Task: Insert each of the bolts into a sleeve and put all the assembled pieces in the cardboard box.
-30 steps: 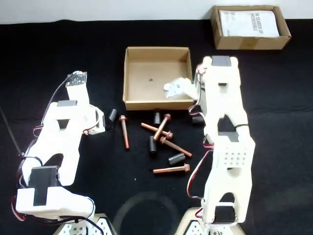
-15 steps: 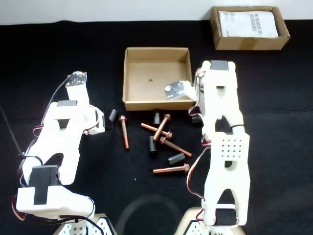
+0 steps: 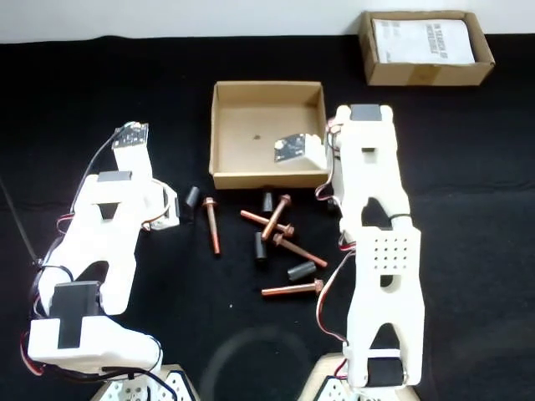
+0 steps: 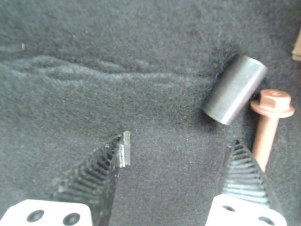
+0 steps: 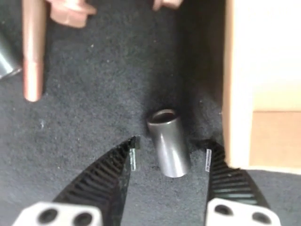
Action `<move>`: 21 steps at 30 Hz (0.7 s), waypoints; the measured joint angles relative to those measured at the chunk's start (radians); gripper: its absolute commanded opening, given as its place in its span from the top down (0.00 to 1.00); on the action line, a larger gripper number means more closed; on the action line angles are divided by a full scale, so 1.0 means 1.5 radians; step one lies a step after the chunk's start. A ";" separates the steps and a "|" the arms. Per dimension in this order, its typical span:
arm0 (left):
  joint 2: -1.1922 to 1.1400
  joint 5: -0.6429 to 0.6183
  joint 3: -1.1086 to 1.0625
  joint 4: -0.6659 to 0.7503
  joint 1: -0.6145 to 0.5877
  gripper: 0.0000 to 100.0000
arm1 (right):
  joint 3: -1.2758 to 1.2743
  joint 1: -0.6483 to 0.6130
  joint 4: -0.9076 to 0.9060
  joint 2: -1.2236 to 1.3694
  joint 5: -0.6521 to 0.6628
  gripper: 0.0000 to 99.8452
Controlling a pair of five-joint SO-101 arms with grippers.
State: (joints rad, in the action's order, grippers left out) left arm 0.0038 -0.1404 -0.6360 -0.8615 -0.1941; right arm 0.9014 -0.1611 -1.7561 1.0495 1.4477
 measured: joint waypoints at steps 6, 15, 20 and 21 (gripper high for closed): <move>0.000 0.000 0.000 0.000 0.000 0.68 | 0.019 -0.002 0.007 0.004 -0.028 0.98; 0.000 0.018 0.000 0.000 0.000 0.68 | 0.030 -0.002 0.010 0.006 -0.070 0.99; 0.000 0.018 0.000 0.000 0.000 0.68 | 0.093 -0.003 0.002 -0.016 -0.202 0.99; 0.000 0.018 0.000 0.000 0.000 0.68 | 0.107 -0.004 0.001 -0.032 -0.235 0.99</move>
State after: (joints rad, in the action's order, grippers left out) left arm 0.0038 -0.1128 -0.6360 -0.8615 -0.1941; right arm 1.0625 -0.1672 -1.7545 1.0019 1.0948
